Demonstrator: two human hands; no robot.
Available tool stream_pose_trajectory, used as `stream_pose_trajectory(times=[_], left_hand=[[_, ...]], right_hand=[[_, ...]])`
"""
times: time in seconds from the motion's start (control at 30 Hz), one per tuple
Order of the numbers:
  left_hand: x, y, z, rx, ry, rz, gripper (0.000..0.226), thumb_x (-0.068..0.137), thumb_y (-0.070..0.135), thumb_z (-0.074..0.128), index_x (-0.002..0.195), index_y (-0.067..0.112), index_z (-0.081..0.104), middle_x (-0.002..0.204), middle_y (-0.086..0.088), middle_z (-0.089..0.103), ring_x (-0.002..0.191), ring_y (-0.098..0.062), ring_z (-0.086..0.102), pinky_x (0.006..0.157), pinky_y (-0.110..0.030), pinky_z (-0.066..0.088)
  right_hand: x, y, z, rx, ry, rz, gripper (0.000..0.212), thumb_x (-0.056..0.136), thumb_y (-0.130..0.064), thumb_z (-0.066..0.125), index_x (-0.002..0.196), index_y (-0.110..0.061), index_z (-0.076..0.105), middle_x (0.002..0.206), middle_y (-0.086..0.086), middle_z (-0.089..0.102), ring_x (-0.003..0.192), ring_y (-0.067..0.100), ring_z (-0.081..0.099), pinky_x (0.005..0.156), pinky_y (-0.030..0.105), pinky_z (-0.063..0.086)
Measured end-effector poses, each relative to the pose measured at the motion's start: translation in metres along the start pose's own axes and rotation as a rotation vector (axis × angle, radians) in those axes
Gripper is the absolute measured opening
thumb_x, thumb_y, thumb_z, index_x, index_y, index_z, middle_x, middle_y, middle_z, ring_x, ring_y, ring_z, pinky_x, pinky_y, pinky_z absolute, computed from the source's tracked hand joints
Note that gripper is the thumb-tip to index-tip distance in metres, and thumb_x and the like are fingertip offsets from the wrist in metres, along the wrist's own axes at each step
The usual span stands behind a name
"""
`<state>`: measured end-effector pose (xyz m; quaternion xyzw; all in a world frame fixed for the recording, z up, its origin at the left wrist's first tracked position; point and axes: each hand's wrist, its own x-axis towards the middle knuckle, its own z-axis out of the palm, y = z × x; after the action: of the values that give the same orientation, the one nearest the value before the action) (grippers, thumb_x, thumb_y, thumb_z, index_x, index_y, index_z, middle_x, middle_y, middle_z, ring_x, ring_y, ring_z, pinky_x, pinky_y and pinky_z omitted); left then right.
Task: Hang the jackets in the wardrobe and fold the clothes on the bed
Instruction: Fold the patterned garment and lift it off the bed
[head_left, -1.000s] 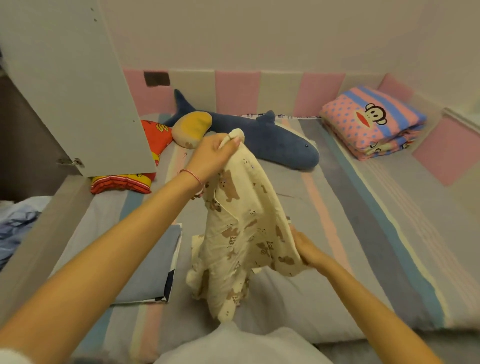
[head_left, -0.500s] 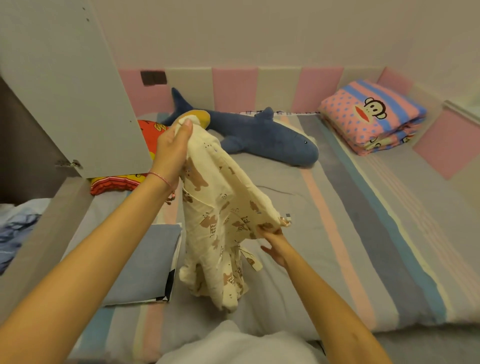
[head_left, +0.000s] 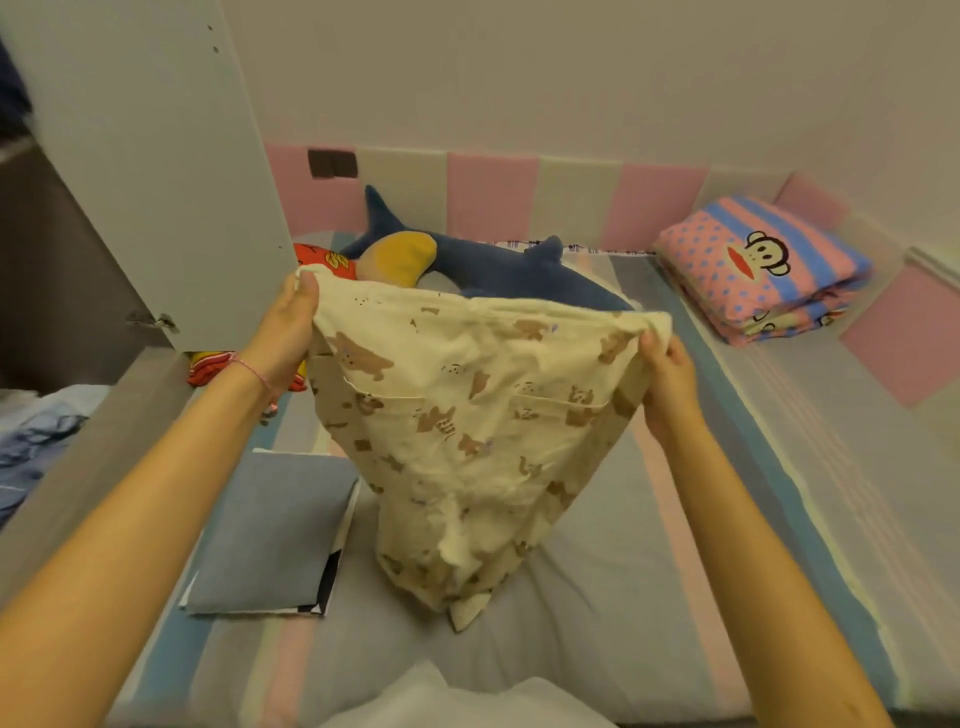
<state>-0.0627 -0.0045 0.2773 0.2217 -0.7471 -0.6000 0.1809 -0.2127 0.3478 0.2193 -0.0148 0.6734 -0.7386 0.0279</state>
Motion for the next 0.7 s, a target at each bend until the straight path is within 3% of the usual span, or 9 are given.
stream_pose_trajectory(times=[0.07,0.13,0.23,0.3,0.4,0.5,0.6,0.7], left_hand=[[0.005,0.002,0.004,0.032,-0.037,0.035,0.051,0.098,0.05,0.025,0.14,0.022,0.031,0.138,-0.003,0.042,0.125,-0.019,0.041,0.106,-0.041,0.036],[0.009,0.0,0.01,0.071,-0.053,0.037,0.044,0.098,0.043,0.035,0.134,0.017,0.038,0.132,-0.006,0.047,0.122,-0.023,0.045,0.103,-0.042,0.039],[0.011,-0.002,0.018,0.027,0.039,0.092,0.029,0.096,0.021,0.049,0.121,0.012,0.041,0.122,-0.012,0.049,0.114,-0.026,0.048,0.094,-0.039,0.044],[0.013,-0.001,0.014,-0.084,0.047,0.148,0.052,0.091,0.019,0.058,0.133,0.026,0.03,0.138,-0.011,0.038,0.12,-0.024,0.044,0.093,-0.036,0.047],[0.014,-0.002,0.006,-0.138,-0.16,0.185,0.077,0.081,0.019,0.071,0.131,0.056,0.025,0.149,-0.002,0.029,0.127,-0.021,0.042,0.094,-0.039,0.048],[0.014,-0.005,0.008,0.132,-0.262,0.136,0.06,0.075,0.003,0.073,0.12,0.038,0.054,0.13,-0.002,0.05,0.12,-0.025,0.048,0.094,-0.038,0.049],[0.011,-0.016,0.02,0.49,-0.289,0.019,0.056,0.068,-0.006,0.075,0.118,0.017,0.061,0.116,-0.006,0.056,0.111,-0.025,0.049,0.088,-0.031,0.042],[0.007,-0.043,0.033,0.778,-0.362,-0.079,0.066,0.063,-0.003,0.078,0.125,0.012,0.058,0.127,-0.01,0.056,0.115,-0.025,0.05,0.092,-0.03,0.04]], right_hand=[[0.01,-0.025,0.001,0.05,0.017,-0.088,0.02,0.088,-0.033,0.063,0.106,-0.023,0.058,0.112,0.003,0.063,0.103,0.021,0.058,0.086,0.038,0.049],[0.016,-0.039,0.0,-0.016,0.019,-0.116,0.007,0.088,-0.025,0.058,0.092,-0.028,0.054,0.097,-0.003,0.06,0.094,0.018,0.055,0.076,0.035,0.046],[0.02,-0.05,-0.007,-0.133,0.035,-0.107,0.005,0.083,-0.024,0.054,0.087,-0.027,0.053,0.086,-0.005,0.057,0.085,0.016,0.053,0.065,0.027,0.042],[0.021,-0.054,-0.012,-0.119,0.071,-0.088,0.017,0.075,-0.026,0.054,0.092,-0.024,0.054,0.084,-0.006,0.058,0.075,0.011,0.055,0.057,0.022,0.043],[0.017,-0.052,-0.024,-0.134,0.077,-0.117,0.033,0.078,-0.018,0.054,0.109,-0.023,0.047,0.088,-0.009,0.055,0.069,0.007,0.053,0.054,0.017,0.044],[0.012,-0.04,-0.031,-0.467,-0.168,-0.149,0.039,0.091,-0.003,0.039,0.109,-0.037,0.049,0.1,-0.01,0.052,0.082,0.011,0.05,0.064,0.017,0.042],[0.006,-0.024,-0.03,-0.887,-0.543,0.071,0.027,0.092,-0.02,0.057,0.116,-0.032,0.056,0.121,-0.005,0.052,0.113,0.016,0.048,0.092,0.027,0.04],[-0.006,0.009,-0.024,-1.278,-0.745,0.289,0.069,0.078,-0.038,0.075,0.137,-0.025,0.042,0.13,-0.005,0.044,0.125,0.021,0.044,0.106,0.035,0.036]])
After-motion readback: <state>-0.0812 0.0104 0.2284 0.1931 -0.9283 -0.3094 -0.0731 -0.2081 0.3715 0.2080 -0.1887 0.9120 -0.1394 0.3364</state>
